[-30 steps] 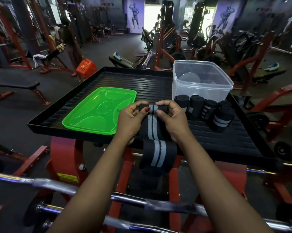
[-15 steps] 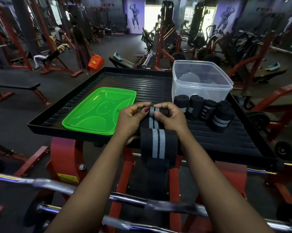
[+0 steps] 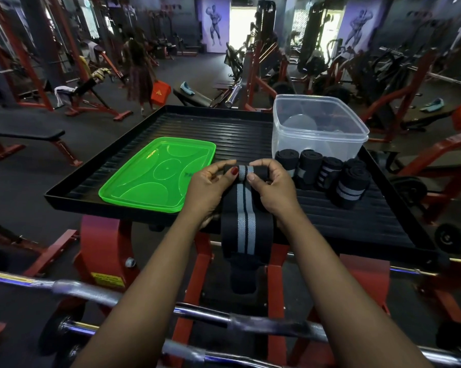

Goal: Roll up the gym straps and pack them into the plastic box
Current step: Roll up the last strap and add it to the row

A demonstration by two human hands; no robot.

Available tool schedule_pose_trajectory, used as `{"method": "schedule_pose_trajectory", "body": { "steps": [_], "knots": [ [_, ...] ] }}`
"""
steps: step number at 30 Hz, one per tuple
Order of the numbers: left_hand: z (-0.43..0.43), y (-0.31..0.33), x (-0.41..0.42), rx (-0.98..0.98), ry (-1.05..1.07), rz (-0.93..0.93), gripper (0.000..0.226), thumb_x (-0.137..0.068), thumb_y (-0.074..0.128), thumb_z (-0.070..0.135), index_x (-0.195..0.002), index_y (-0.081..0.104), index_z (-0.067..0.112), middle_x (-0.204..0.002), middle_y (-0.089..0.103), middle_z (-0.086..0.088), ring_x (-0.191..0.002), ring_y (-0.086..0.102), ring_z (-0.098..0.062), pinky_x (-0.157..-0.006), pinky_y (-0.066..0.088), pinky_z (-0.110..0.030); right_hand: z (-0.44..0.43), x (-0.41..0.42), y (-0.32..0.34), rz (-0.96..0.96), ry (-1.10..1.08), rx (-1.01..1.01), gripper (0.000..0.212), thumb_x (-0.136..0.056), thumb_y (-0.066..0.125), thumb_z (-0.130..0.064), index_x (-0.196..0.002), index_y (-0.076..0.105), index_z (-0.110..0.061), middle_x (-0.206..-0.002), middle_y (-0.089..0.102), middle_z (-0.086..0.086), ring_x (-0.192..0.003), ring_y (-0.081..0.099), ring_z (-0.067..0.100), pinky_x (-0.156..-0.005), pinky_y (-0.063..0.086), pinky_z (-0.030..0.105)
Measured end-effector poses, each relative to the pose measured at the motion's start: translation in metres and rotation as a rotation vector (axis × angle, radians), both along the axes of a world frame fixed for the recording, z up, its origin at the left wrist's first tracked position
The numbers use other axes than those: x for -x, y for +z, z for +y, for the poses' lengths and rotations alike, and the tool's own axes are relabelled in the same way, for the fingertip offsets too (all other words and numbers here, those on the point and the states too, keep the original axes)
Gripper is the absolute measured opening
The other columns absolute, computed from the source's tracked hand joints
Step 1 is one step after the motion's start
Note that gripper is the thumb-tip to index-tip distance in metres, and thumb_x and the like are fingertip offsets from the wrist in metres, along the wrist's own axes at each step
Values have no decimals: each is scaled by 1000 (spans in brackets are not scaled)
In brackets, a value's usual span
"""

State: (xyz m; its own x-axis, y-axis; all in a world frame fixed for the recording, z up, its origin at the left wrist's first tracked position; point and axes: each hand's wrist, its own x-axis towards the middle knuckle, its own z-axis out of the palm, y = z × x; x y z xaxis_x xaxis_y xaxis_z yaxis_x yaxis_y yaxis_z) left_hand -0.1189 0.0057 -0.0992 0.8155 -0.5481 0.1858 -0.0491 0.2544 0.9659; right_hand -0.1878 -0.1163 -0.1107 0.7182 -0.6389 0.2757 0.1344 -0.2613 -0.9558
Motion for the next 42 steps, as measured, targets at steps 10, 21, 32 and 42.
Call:
{"method": "schedule_pose_trajectory", "body": {
  "steps": [10, 21, 32, 42],
  "knots": [
    [1, -3, -1, -61, 151, -110, 26, -84, 62, -6, -99, 67, 14, -72, 69, 8, -66, 63, -1, -73, 54, -23, 5, 0, -1, -13, 66, -67, 8, -89, 68, -21, -93, 70, -28, -104, 72, 7, -100, 66, 24, -92, 54, 40],
    [1, -1, 0, -19, 54, -18, 20, -86, 63, -2, -95, 68, 15, -73, 71, 2, -70, 65, -10, -74, 56, -28, 4, 5, 2, -53, 82, -56, 25, -86, 69, -5, -91, 67, -29, -102, 70, 6, -88, 66, 10, -76, 55, 23],
    [2, -1, 0, 3, 28, -37, 22, -84, 64, -4, -94, 68, 15, -82, 70, 2, -77, 65, -10, -77, 55, -26, 5, 4, 2, -56, 63, -74, 21, -85, 71, -6, -93, 69, -26, -106, 70, 6, -95, 68, 16, -85, 57, 31],
    [2, -1, 2, -38, 106, -73, 28, -82, 64, -9, -91, 69, 16, -75, 69, 4, -68, 65, -3, -66, 53, -21, 7, 2, 0, -30, 71, -142, 8, -84, 74, -24, -92, 72, -23, -98, 73, 3, -98, 67, 19, -96, 53, 43]
  ]
}}
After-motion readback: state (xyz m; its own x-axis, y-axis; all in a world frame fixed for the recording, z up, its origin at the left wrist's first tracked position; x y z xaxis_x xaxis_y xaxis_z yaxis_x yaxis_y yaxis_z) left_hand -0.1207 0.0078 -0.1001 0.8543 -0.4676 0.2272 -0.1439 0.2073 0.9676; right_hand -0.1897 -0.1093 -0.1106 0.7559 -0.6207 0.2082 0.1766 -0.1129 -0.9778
